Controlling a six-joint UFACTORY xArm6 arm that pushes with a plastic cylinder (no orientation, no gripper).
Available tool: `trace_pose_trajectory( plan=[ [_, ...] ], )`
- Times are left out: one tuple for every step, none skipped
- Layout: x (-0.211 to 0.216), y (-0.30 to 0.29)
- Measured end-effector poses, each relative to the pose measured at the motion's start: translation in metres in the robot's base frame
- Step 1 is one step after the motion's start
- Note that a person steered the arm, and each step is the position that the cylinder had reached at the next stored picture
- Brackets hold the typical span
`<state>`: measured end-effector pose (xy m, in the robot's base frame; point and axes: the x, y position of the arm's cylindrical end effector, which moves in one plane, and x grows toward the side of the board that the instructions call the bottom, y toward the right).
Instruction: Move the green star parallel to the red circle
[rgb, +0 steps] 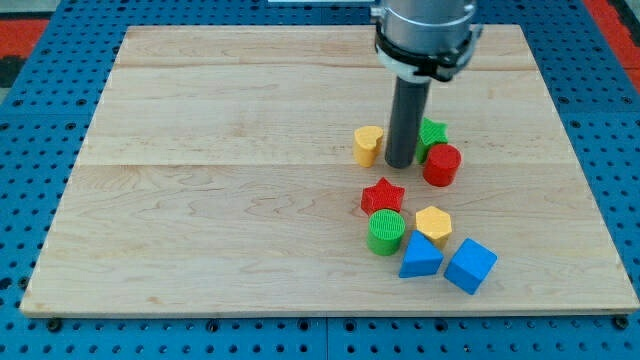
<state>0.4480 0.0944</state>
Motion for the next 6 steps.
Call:
trace_pose_trajectory(
  plan=[
    [0.0,0.047],
    [0.018,0.048],
    [-0.022,0.023],
    [-0.061,0.033],
    [-0.062,0.01],
    [-0.062,-0.027]
  ],
)
